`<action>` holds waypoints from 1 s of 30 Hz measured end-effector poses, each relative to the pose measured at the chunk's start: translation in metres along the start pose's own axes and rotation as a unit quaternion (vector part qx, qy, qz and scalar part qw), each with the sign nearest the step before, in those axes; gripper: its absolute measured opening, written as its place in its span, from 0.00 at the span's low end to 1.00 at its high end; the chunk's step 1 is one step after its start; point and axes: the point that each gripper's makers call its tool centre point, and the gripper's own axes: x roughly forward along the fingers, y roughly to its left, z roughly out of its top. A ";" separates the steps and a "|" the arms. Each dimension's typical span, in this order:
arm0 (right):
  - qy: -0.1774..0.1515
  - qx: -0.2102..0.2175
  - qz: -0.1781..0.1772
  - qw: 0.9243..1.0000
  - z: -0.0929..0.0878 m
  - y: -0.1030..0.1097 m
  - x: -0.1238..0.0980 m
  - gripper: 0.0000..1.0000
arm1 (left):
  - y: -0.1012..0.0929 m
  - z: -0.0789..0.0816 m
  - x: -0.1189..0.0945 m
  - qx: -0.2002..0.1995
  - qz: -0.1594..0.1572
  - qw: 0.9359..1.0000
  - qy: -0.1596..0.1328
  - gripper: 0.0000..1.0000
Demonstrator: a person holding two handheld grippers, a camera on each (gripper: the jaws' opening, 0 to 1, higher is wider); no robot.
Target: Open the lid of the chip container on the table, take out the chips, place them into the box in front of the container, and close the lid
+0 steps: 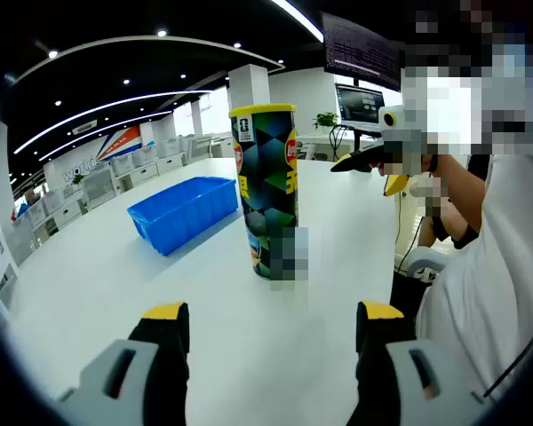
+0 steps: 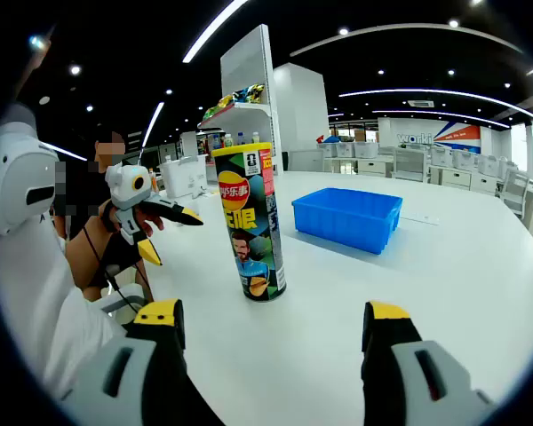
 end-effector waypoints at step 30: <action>0.012 0.015 -0.024 1.000 -0.008 -0.013 -0.001 0.81 | 0.000 0.003 -0.005 -0.007 -0.004 1.000 -0.019 0.79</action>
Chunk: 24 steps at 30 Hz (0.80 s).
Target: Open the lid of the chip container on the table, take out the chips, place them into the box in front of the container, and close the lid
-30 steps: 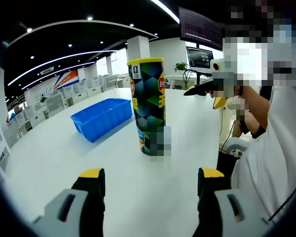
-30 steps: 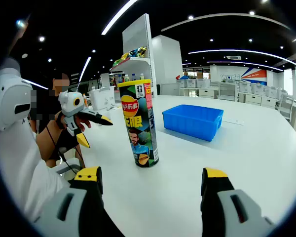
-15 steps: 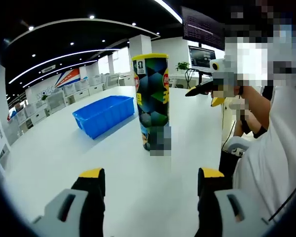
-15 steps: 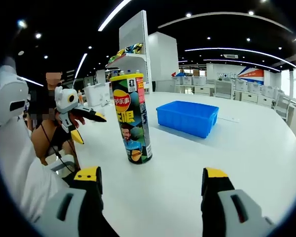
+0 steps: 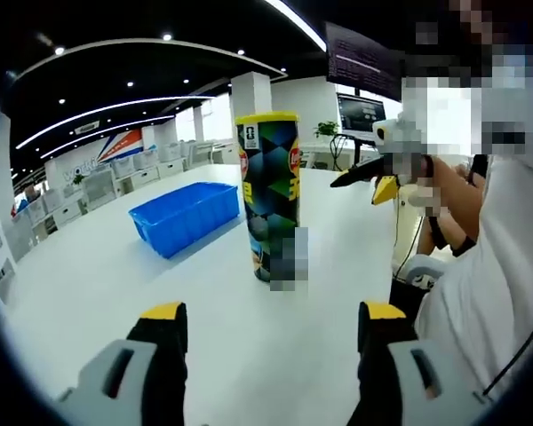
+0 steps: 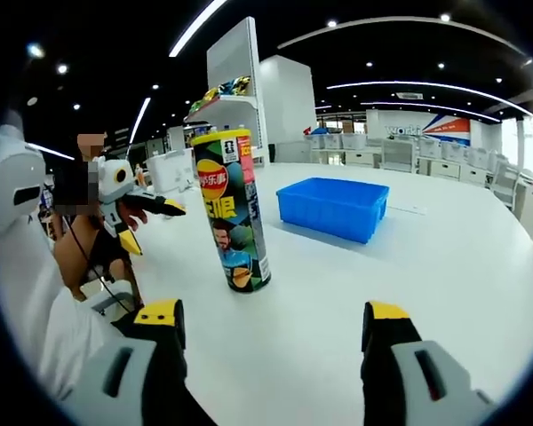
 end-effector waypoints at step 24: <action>-0.027 0.004 0.009 1.000 0.012 0.003 -0.004 0.80 | 0.007 0.005 0.009 0.022 -0.010 0.999 -0.022 0.79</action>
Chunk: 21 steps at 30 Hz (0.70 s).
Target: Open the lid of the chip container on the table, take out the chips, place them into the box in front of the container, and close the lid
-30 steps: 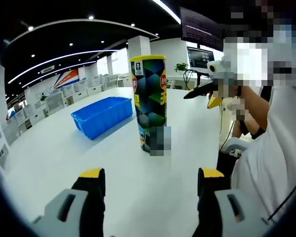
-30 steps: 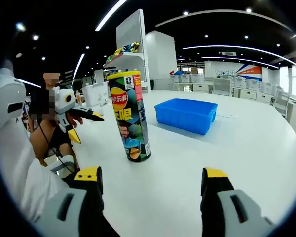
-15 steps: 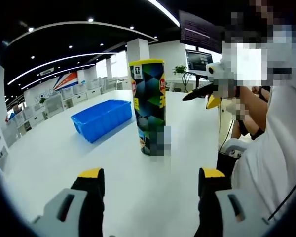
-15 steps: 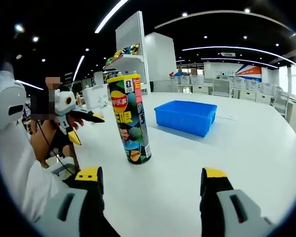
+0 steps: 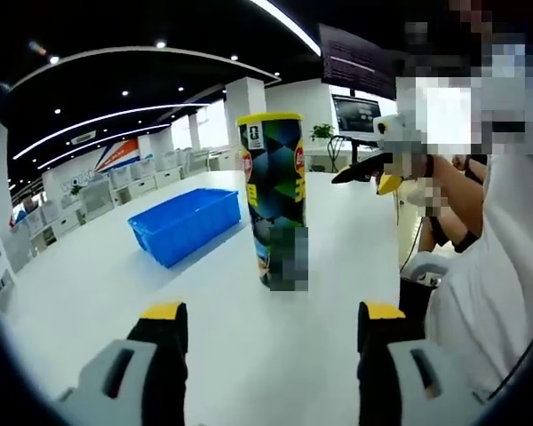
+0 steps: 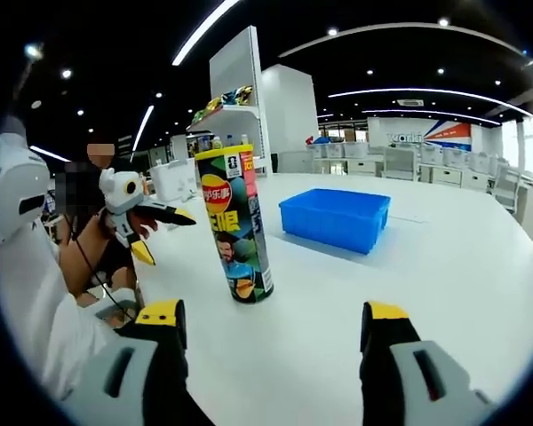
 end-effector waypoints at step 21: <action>-0.013 -0.010 0.014 1.000 0.007 0.007 0.002 0.77 | -0.013 0.044 0.052 0.031 -0.127 0.986 -0.106 0.81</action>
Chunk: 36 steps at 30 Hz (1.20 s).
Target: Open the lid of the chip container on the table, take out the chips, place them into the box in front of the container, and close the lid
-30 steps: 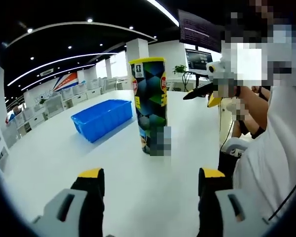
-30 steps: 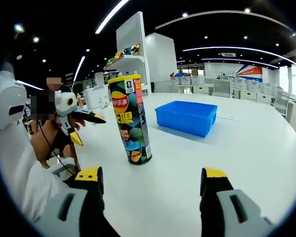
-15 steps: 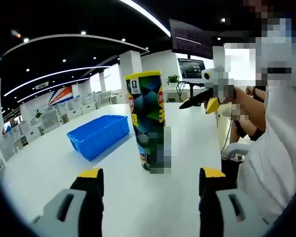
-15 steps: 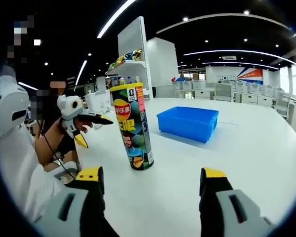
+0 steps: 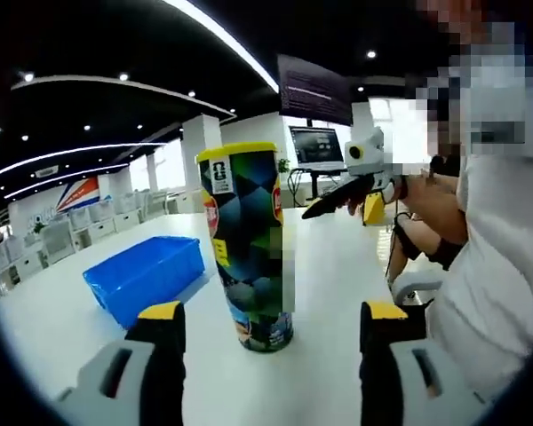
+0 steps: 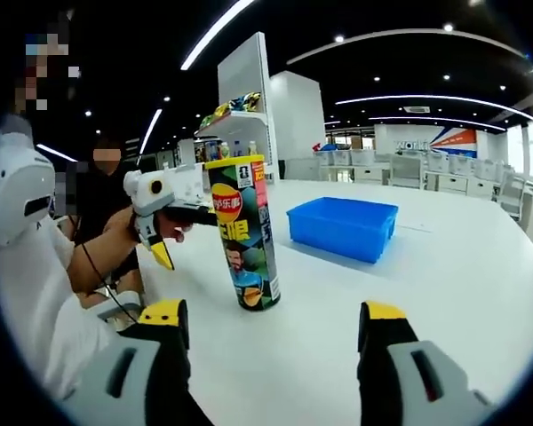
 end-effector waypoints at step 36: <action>0.011 -0.009 0.016 1.000 0.003 0.010 0.010 0.75 | 0.028 -0.001 0.062 -0.055 -0.059 0.995 -0.060 0.69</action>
